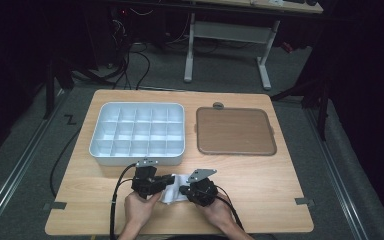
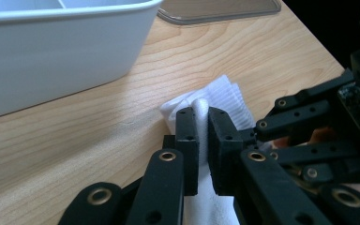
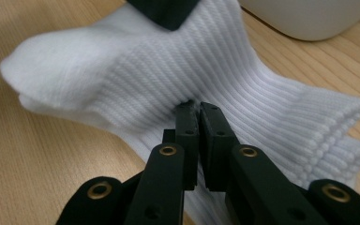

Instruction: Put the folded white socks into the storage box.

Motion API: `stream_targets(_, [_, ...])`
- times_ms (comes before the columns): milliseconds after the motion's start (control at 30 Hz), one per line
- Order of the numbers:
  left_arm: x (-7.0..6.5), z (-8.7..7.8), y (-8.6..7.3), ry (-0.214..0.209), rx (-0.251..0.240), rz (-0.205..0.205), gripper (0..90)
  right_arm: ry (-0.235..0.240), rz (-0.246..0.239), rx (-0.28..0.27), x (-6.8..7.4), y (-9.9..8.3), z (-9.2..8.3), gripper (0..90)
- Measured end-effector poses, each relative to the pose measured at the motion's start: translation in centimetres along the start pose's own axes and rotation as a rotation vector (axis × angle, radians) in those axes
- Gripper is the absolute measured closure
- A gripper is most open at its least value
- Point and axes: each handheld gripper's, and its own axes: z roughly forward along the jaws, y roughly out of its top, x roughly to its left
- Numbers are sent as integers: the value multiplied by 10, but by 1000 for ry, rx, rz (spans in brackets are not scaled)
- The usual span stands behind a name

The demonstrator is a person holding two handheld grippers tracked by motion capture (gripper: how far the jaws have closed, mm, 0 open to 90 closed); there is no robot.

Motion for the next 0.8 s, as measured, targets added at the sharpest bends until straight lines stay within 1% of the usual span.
stream_targets(67, [-2, -1, -1, -2, -4, 4, 840, 3, 0, 7, 0, 2, 1, 872])
stream_targets(133, [-2, -3, -2, -2, -11, 11, 840, 4, 5, -5, 1, 1, 1, 872])
stream_targets(167, [1, -3, -1, 1, -12, 1, 840, 5, 3, -8, 2, 1, 2, 872])
stream_targets(233, [5, -3, 2, 2, -16, -26, 840, 11, 13, -4, 1, 3, 3, 872])
stream_targets(367, [5, -4, 2, 2, -17, -21, 840, 13, 0, 9, 2, 6, 5, 872])
stream_targets(467, [5, -8, 1, -3, -33, -39, 840, -1, -10, 1, 6, 7, 5, 865])
stream_targets(500, [7, -9, 1, 0, -34, -39, 840, -1, -7, -7, 7, 6, 4, 857])
stream_targets(533, [9, -9, 4, 1, -31, -55, 841, -2, -9, -15, 7, 5, 4, 848])
stream_targets(567, [11, -9, 6, 5, -27, -59, 841, 4, 0, -16, 7, 5, 3, 841])
stream_targets(600, [13, -8, 8, 15, -24, -50, 841, 3, -7, -19, 6, 5, 3, 831])
stream_targets(667, [14, -10, 9, 22, -22, -36, 841, -10, -5, -15, 4, 7, -1, 809])
stream_targets(700, [14, -11, 8, 22, -25, -37, 841, -29, -7, -25, 5, 7, -6, 803])
stream_targets(733, [16, -12, 7, 22, -21, -36, 841, -35, -3, -40, 6, 7, -10, 799])
stream_targets(767, [18, -11, 6, 33, -19, -32, 842, -35, 0, -63, 6, 7, -16, 797])
stream_targets(800, [21, -10, 6, 43, -11, -33, 842, -49, -8, -72, 5, 7, -19, 795])
